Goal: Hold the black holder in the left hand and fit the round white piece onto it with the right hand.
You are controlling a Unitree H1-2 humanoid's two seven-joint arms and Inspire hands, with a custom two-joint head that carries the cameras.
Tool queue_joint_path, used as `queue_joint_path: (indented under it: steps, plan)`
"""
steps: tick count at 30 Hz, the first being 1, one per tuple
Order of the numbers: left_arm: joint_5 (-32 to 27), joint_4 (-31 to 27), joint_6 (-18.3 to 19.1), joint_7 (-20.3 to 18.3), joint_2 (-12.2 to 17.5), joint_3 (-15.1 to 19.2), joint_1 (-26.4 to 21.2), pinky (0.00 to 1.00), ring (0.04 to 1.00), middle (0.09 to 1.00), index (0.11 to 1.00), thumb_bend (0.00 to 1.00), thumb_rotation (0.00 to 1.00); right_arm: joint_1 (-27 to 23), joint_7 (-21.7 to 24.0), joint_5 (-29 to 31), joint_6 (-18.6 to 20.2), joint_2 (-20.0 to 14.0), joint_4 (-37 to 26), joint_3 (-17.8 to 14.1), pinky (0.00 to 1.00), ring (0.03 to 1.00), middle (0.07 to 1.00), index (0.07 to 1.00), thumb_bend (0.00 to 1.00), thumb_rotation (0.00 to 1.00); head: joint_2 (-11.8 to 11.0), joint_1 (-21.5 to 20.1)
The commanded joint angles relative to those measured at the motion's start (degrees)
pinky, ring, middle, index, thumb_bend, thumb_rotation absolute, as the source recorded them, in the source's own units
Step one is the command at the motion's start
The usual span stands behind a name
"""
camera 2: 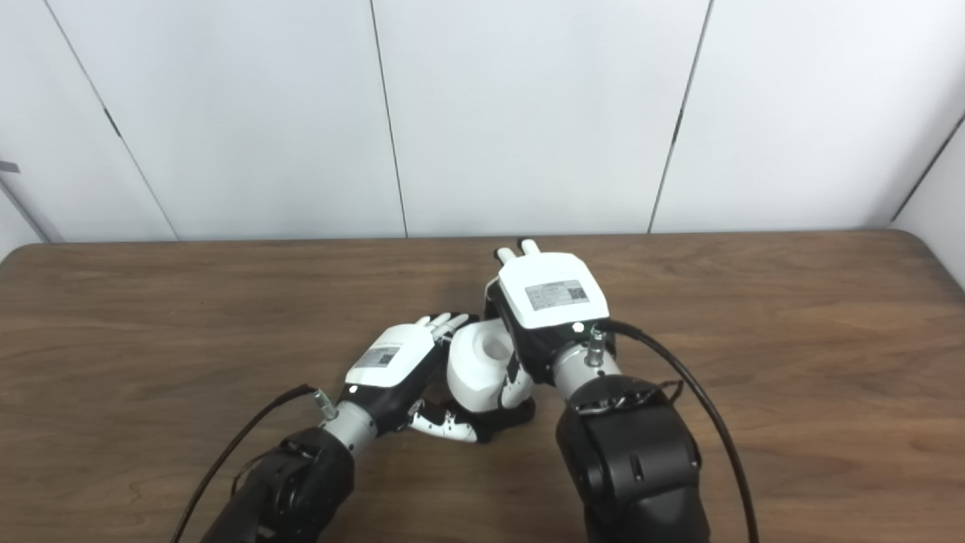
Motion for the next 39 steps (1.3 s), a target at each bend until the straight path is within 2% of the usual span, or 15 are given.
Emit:
queue_joint_path:
  steps: [1, 14, 39]
  plan:
    - [-0.26, -1.05, -1.05, 2.65, -1.18, -0.02, -1.83, 1.0, 0.993, 0.965, 0.48, 0.52, 0.05, -0.24, -0.34, -0.37, -0.01, 0.65, 0.26, 0.27, 0.68, 0.996, 0.948, 0.485, 0.52, 0.13, 0.1, 0.16]
    - [0.02, -1.85, -0.35, 2.23, -0.93, -0.25, -1.75, 1.0, 0.99, 0.967, 0.48, 0.52, 0.05, 0.31, -0.13, 0.12, -0.21, 0.18, 0.22, 0.22, 0.64, 0.996, 0.955, 0.485, 0.52, 0.13, 0.85, 0.14]
    - [0.44, -1.53, -0.61, 2.96, -0.58, -0.26, -1.77, 1.0, 0.982, 0.962, 0.48, 0.52, 0.05, 1.79, -1.55, 2.89, 2.11, -0.26, 1.53, -0.65, 0.7, 1.0, 0.974, 0.485, 0.52, 0.13, 0.63, -0.23]
